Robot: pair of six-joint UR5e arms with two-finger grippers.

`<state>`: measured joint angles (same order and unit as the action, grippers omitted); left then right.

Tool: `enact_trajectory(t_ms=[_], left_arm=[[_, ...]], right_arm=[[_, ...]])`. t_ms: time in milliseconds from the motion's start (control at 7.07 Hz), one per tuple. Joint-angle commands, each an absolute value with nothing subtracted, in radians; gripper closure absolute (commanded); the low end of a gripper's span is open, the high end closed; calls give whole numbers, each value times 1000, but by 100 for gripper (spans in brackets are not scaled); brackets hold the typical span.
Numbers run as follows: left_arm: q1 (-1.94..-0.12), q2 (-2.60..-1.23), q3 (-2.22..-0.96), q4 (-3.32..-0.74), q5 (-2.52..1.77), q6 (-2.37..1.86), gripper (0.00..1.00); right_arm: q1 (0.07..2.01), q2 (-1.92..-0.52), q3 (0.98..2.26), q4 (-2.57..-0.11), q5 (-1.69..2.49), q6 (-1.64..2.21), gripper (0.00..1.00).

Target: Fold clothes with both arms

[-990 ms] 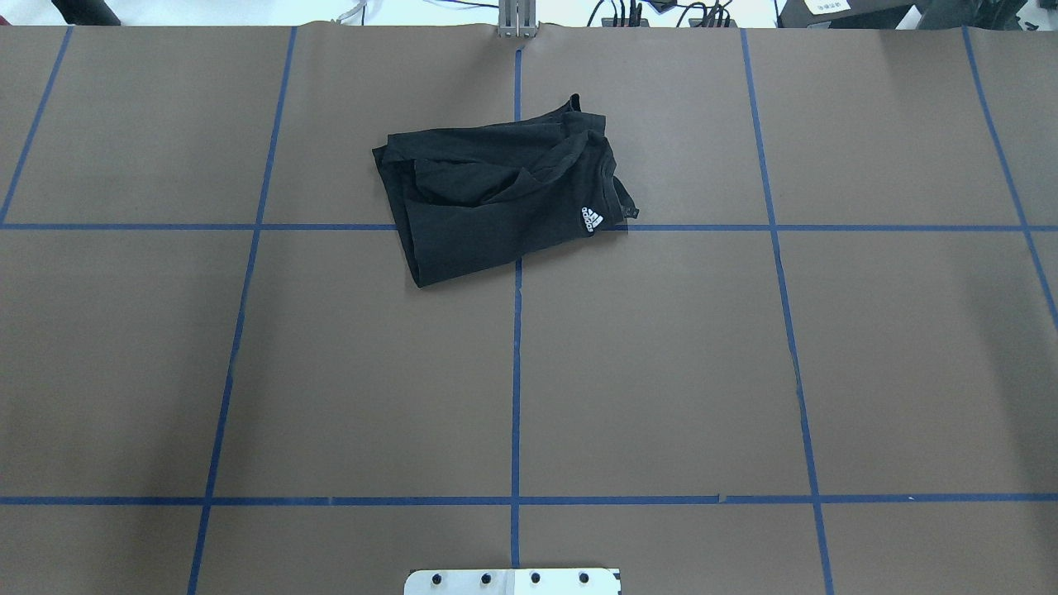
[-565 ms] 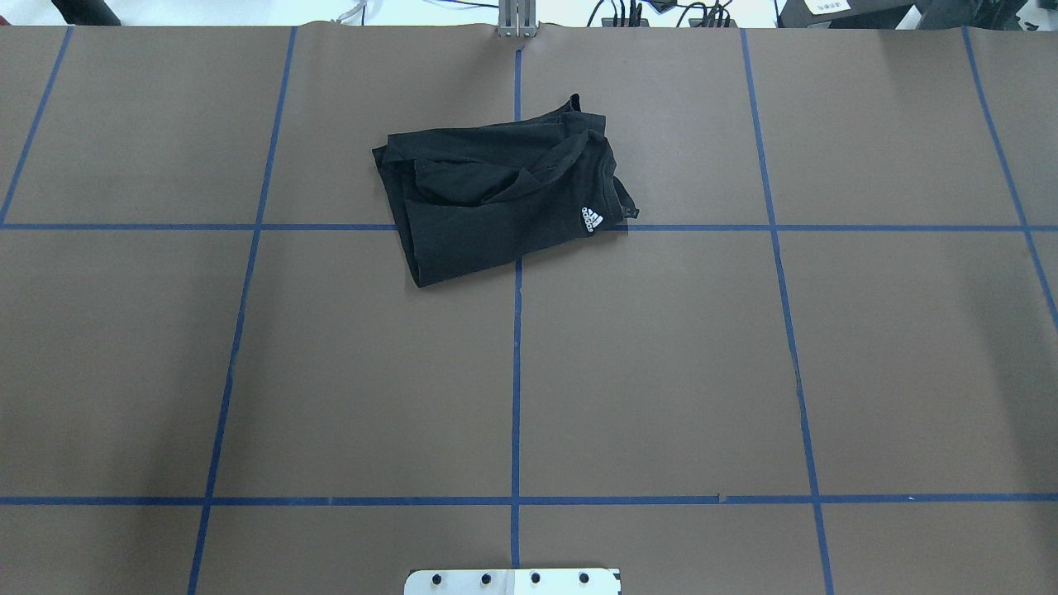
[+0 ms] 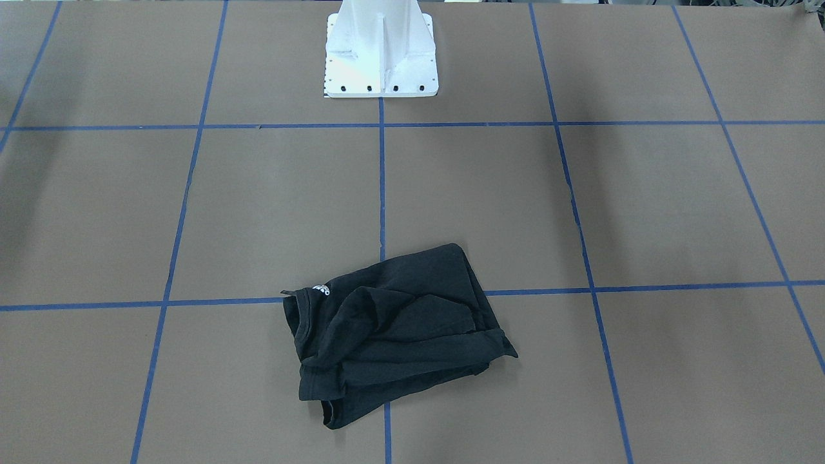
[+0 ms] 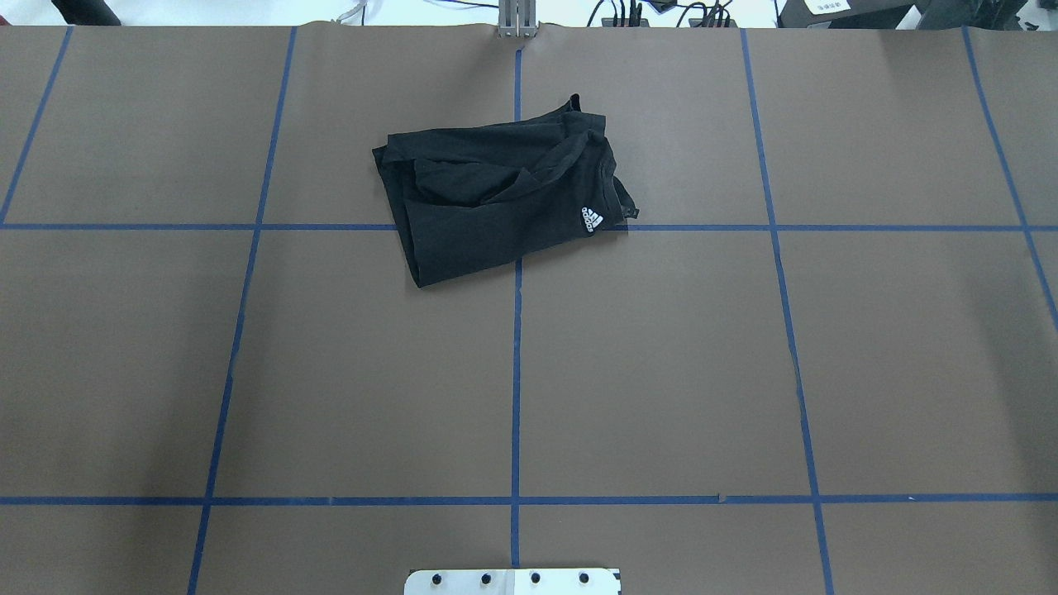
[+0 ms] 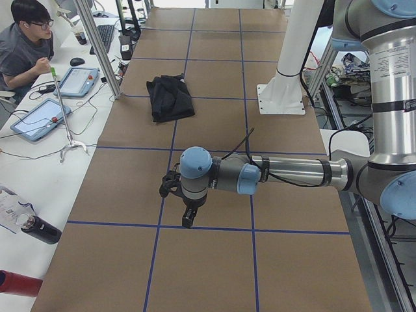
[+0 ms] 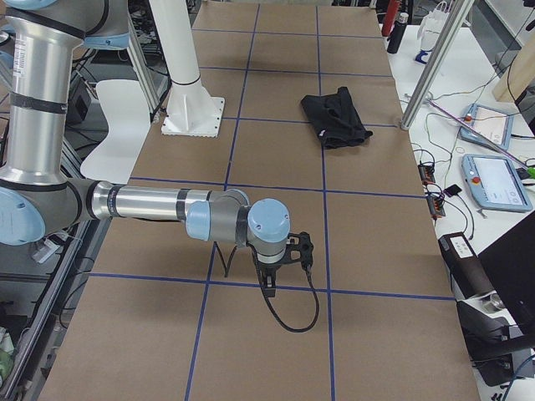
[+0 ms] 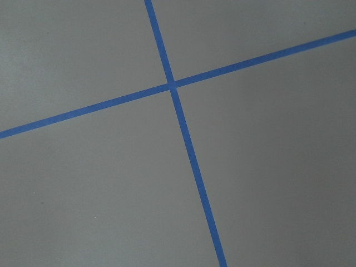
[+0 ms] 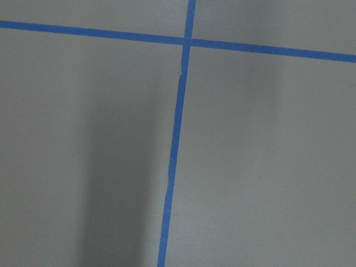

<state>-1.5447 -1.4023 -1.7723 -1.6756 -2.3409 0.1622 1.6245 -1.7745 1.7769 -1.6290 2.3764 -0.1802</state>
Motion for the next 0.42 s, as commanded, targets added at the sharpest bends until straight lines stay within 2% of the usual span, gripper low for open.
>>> enact_trajectory(t_ms=[0,283], left_arm=[[-1545,-1404,-1772,-1675,-2341,161,0],[-1543,-1405,-1775,-1677,-2341,163,0]], right_arm=[[1624,-1775,1775,-1629,2376,-181,0],[1624,-1779,1775,-1629,2376,-184,0]])
